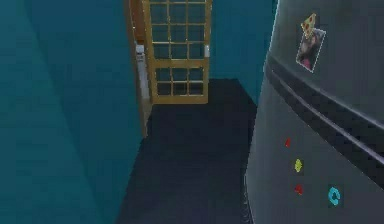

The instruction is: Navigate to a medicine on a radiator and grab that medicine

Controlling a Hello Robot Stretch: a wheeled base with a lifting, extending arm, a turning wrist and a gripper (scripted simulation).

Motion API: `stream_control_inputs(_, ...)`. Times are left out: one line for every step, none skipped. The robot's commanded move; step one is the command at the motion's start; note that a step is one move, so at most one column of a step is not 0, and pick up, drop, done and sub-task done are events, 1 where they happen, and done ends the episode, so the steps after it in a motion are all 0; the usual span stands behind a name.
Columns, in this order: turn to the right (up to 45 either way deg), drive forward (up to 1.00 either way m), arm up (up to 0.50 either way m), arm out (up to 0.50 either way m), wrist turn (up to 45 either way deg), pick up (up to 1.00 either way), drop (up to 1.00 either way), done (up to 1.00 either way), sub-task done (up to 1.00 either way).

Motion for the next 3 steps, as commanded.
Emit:
stream_control_inputs(0.0,1.00,0.00,0.00,0.0,0.00,0.00,0.00,0.00)
stream_control_inputs(0.0,1.00,0.00,0.00,0.0,0.00,0.00,0.00,0.00)
stream_control_inputs(6.0,0.00,0.00,0.00,0.0,0.00,0.00,0.00,0.00)
